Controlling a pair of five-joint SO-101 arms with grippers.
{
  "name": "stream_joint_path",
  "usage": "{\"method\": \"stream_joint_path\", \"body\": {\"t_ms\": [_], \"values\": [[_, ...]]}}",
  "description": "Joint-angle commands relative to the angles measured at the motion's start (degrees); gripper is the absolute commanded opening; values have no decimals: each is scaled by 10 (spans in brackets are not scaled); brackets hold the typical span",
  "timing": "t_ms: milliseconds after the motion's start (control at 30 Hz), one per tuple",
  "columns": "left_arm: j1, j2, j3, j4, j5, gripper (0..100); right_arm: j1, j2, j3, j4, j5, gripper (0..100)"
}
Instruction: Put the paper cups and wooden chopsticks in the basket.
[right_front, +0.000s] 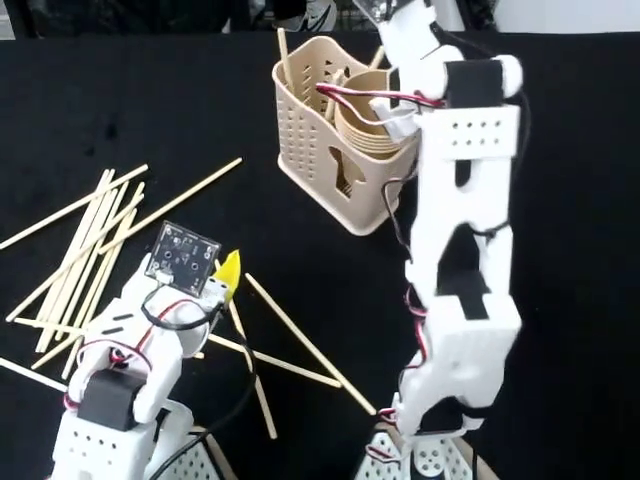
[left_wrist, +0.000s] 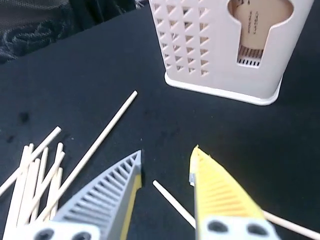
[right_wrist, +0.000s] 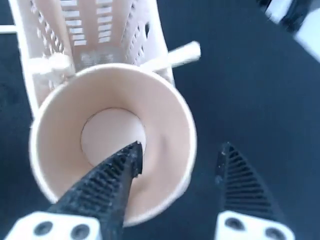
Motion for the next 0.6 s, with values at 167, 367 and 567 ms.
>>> {"method": "stream_joint_path", "body": {"t_ms": [167, 367, 567], "values": [[-3, 1, -1, -11, 5, 166, 3, -128, 9, 20, -1, 250], [-5, 5, -7, -10, 11, 166, 52, -246, 34, 21, -33, 250], [-49, 70, -64, -5, 77, 170, 136, -371, 195, 20, -49, 138]]}}
